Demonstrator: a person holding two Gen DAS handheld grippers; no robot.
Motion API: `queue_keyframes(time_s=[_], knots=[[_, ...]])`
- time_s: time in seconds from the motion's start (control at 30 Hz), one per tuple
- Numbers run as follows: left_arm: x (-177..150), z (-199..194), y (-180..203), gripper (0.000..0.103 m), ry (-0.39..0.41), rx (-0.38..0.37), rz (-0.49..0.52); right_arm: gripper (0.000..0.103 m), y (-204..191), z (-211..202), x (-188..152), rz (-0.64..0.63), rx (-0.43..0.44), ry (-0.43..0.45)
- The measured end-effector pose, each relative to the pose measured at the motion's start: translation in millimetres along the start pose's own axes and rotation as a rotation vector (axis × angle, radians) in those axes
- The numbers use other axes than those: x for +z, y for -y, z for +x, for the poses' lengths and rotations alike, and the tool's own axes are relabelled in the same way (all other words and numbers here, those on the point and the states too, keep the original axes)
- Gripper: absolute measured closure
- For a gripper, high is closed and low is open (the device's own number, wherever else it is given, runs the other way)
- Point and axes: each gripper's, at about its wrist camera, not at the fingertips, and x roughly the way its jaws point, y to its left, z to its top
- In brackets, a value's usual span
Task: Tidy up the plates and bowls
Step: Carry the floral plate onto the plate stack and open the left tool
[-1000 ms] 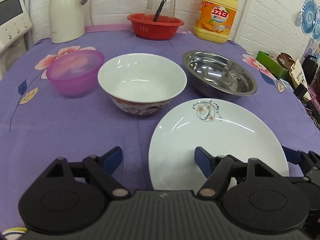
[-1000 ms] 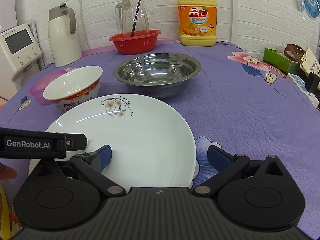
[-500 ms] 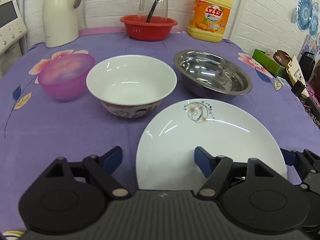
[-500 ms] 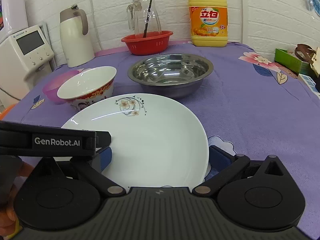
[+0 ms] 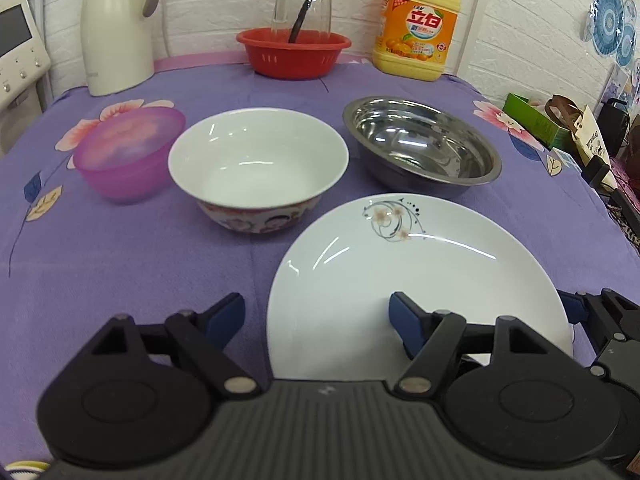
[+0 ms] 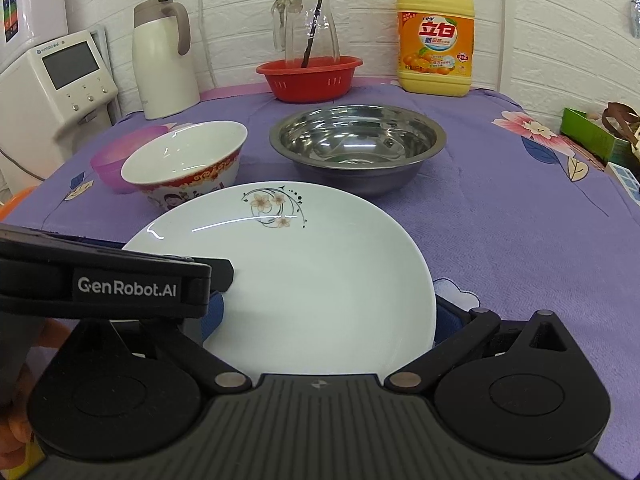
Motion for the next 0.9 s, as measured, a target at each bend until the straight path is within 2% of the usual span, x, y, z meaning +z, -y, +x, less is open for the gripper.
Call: queue_keyframes(time_s=[0.1,0.13,0.37,0.6,0.77,0.9], knots=[[-1.6,-1.2,3.5,0.042,0.011,-0.024,0.021,0.000,-0.9,-2.0,-1.3,0.004,0.004,0.003],[-1.8,-1.6,5.0,0.051,0.012,-0.047,0.029,0.000,-0.9,-2.5,-1.5,0.004,0.006,0.004],[-3.5,-11.0,6.6,0.053,0.006,-0.060,0.024,0.000,0.1,-10.8,-3.0,0.026,0.022,0.012],[-8.3,-64.3,5.5,0.053,0.083,-0.097,0.018,0.000,-15.0,-56.1,1.4,0.046,0.009,0.076],[-31.2,-115.5,-23.5,0.053,0.130,-0.063,-0.010,0.000,-48.1,-90.3,-1.9,-0.002,0.038,0.121],[-61.3,-149.2,-60.8,0.053,0.135,0.004,-0.053,0.000,-89.1,-105.6,-15.7,-0.053,0.101,0.122]])
